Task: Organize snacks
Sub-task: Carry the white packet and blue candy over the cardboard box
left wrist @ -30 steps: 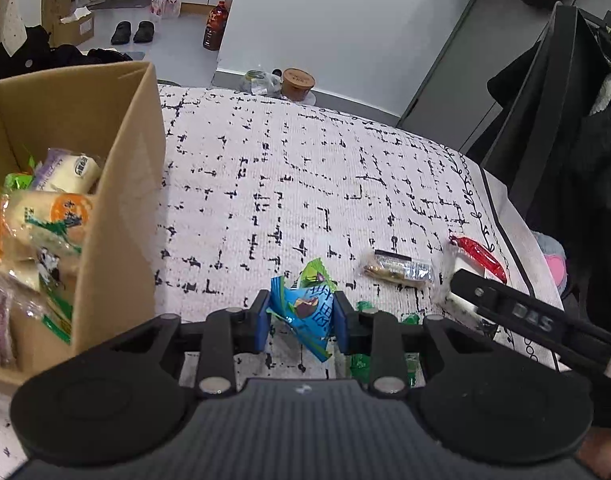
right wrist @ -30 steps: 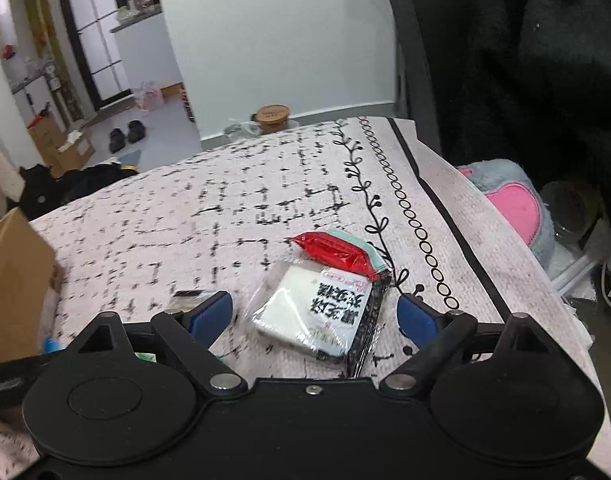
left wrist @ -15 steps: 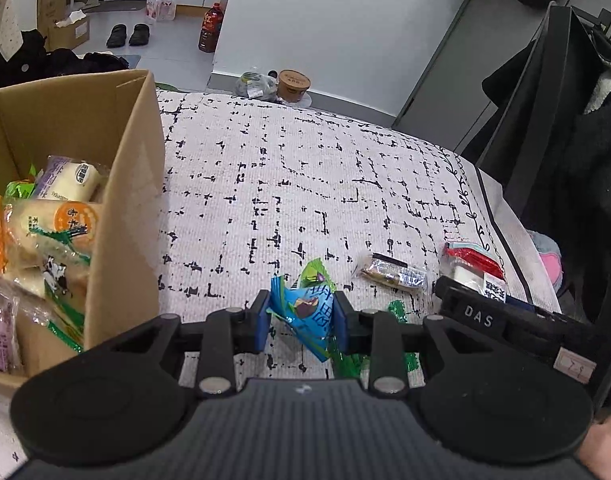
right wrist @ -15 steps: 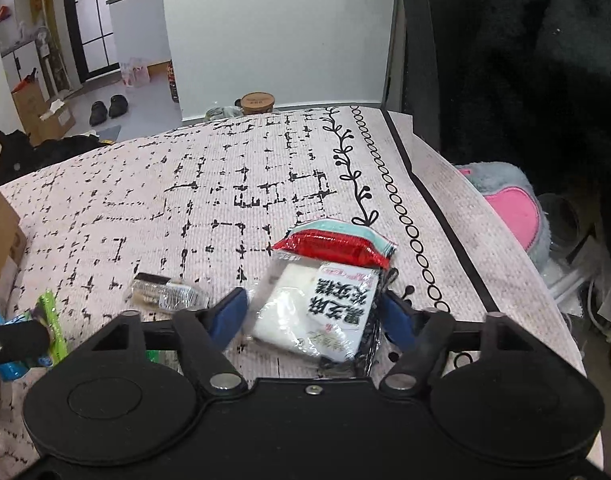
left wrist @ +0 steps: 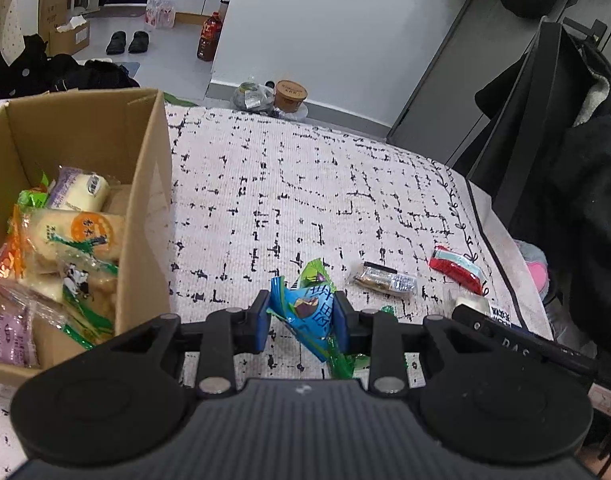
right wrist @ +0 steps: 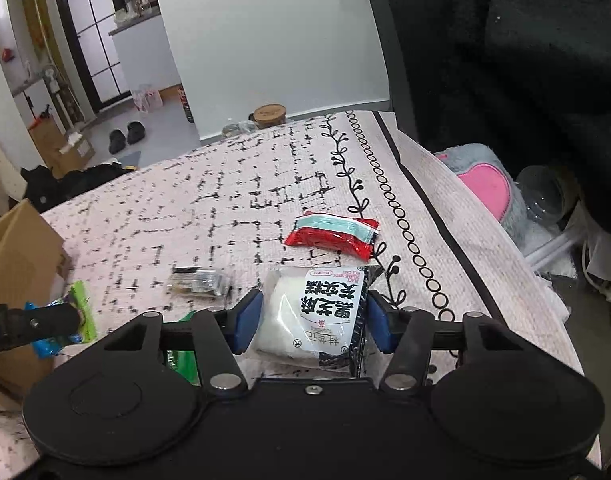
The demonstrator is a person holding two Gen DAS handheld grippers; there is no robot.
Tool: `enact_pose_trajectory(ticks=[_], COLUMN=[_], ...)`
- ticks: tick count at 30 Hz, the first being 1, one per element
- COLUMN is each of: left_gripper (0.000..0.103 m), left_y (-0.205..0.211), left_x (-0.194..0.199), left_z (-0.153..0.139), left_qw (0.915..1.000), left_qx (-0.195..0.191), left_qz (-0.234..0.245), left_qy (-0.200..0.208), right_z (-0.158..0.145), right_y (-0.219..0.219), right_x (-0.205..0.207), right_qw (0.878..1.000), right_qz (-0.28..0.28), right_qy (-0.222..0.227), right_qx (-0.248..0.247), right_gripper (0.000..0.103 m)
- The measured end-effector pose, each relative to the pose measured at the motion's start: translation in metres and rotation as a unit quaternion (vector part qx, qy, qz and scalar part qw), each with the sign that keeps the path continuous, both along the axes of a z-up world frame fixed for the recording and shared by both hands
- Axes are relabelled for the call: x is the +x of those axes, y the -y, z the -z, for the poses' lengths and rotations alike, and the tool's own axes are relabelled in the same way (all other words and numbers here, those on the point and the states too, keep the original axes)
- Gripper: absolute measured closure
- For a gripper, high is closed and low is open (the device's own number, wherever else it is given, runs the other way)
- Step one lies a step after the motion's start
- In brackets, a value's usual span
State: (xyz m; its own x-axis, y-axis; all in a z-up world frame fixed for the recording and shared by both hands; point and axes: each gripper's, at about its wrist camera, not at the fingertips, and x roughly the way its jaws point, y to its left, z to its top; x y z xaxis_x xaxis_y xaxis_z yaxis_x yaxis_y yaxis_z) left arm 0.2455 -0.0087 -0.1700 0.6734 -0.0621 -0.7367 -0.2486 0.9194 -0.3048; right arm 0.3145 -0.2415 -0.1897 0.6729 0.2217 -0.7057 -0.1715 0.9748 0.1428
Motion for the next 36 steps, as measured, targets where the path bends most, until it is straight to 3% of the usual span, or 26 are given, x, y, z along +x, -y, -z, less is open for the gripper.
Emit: enact_pose_trajectory(ticks=[22,36], left_gripper=[0.072,0.072], left_y=[-0.028,-0.067], left_x=[-0.027,-0.049], left_z=[-0.060,-0.075], left_qw=[0.9976,0.9960], left_qx=[0.011,0.028], left_qz=[0.000,-0.054], left_qy=[0.068,0.066], right_z=[-0.053,-0.073], right_y=[-0.038,-0.090], right_x=[-0.013,-0.018], right_qw=[0.995,0.985], right_qz=[-0.050,-0.119], right_qy=[0.044,0.064], right_qx=[0.071,0.108], right_gripper=[0.051,0.052])
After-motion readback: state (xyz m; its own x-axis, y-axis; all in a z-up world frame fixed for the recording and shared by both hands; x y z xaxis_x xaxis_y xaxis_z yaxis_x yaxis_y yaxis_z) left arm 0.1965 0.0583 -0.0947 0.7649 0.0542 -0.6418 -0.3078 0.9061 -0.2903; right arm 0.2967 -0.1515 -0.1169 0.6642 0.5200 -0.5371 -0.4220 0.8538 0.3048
